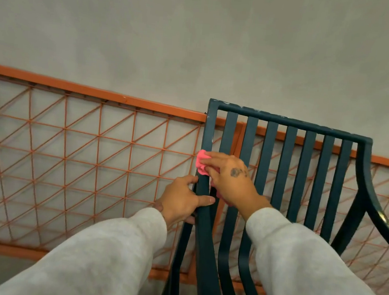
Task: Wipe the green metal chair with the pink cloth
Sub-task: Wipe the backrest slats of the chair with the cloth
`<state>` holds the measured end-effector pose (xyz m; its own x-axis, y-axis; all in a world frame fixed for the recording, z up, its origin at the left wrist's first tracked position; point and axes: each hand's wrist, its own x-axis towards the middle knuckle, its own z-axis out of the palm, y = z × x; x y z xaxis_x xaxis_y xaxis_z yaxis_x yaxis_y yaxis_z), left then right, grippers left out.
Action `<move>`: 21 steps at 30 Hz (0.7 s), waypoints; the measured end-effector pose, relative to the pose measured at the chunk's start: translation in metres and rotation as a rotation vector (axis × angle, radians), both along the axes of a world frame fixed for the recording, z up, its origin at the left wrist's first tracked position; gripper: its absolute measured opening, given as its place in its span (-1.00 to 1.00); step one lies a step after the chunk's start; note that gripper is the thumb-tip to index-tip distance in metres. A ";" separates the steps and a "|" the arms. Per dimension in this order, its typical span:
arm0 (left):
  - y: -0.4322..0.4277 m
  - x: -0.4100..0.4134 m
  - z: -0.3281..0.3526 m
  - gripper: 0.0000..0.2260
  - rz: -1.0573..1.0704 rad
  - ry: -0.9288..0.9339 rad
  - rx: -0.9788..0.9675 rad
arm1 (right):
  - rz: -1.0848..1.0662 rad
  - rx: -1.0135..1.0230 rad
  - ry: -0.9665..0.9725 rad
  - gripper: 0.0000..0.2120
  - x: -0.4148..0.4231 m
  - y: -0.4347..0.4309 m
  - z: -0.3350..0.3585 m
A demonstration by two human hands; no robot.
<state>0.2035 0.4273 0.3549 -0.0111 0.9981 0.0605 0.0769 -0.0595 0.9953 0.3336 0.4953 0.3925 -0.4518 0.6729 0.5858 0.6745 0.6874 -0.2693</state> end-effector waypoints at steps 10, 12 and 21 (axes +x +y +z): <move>0.003 -0.002 -0.008 -0.65 -0.020 -0.049 0.028 | 0.053 -0.066 0.094 -0.76 0.006 -0.024 -0.023; 0.002 -0.002 -0.008 -0.65 -0.026 -0.047 0.039 | 0.054 -0.106 0.080 -0.76 0.009 -0.028 -0.021; 0.006 -0.003 -0.011 -0.72 -0.015 -0.036 0.020 | -0.056 -0.165 0.187 -0.78 -0.006 -0.011 -0.010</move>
